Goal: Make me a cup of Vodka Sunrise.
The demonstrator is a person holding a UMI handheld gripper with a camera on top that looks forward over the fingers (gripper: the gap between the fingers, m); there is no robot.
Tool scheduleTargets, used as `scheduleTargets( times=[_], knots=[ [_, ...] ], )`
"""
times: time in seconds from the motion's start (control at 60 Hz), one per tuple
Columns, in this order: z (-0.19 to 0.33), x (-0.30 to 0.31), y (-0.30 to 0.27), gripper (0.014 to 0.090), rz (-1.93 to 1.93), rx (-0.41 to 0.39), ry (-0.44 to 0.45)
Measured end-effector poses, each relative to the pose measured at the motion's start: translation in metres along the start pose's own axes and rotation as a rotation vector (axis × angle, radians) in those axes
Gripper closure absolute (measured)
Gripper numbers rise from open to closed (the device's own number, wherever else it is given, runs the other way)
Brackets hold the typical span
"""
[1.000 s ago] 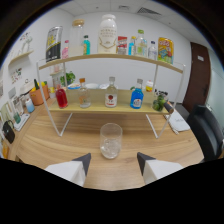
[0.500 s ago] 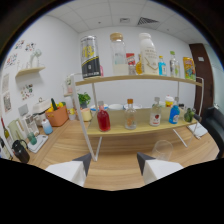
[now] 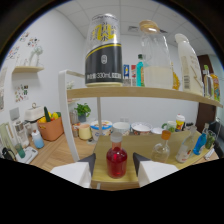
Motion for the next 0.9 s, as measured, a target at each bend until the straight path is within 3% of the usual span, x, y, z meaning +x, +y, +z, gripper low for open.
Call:
scheduleTargets(
  times=[0.2,0.45,0.683,0.9],
  knots=[
    [0.017,0.007,0.009,0.0685,-0.014,-0.022,0.039],
    [0.009,0.006,0.008,0.0703,-0.027,-0.02,0.014],
    [-0.038,0.024,0.0,0.0703,-0.019,0.01,0.024],
    [-0.07,0.076,0.066,0.0704,0.001,-0.075,0.085]
  ],
)
